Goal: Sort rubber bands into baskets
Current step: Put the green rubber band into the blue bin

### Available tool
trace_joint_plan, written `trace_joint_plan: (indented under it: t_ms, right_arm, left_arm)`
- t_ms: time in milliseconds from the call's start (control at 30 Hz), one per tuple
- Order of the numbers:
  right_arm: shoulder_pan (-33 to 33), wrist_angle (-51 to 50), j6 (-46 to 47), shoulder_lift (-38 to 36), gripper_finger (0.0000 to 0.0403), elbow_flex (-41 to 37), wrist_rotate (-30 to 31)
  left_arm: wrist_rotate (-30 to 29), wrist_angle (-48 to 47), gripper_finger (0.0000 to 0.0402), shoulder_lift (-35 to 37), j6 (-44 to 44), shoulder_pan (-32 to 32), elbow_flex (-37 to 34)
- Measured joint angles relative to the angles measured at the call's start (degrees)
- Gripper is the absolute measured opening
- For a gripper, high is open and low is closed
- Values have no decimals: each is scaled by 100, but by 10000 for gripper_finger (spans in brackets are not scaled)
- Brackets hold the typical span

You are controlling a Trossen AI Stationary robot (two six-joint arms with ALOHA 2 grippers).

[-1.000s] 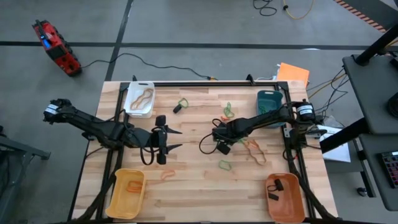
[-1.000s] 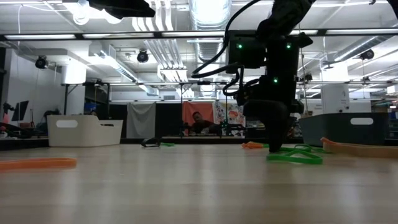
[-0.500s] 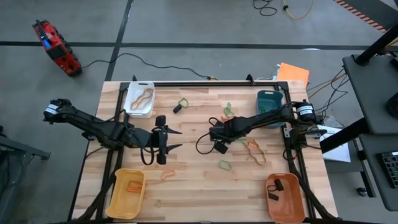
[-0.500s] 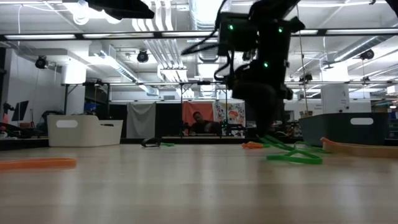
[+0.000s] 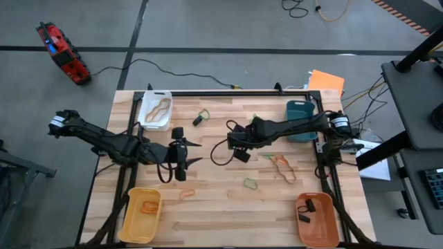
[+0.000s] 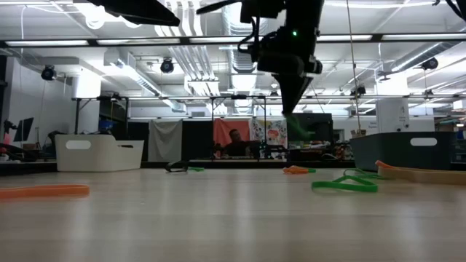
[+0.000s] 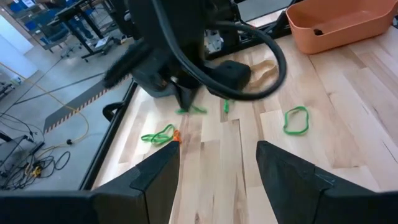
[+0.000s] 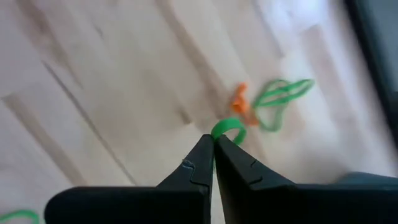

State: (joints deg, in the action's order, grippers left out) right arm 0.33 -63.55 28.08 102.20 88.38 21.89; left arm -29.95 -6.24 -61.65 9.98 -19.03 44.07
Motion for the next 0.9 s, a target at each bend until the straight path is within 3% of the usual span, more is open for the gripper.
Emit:
trace_joint_plan:
  t_ms: [400,700,900]
  right_arm:
    - [-701,-843,-518,-9,8,385,263]
    - [-1547,-2150,10,-20,8,372,1209]
    - [-2191,-2251,89,-20,8,244,1292]
  left_arm:
    - [0,-54,198,0,-21,0,0]
    - [2,-177,198,0,-119,0,0]
    - [2,-175,198,0,-130,0,0]
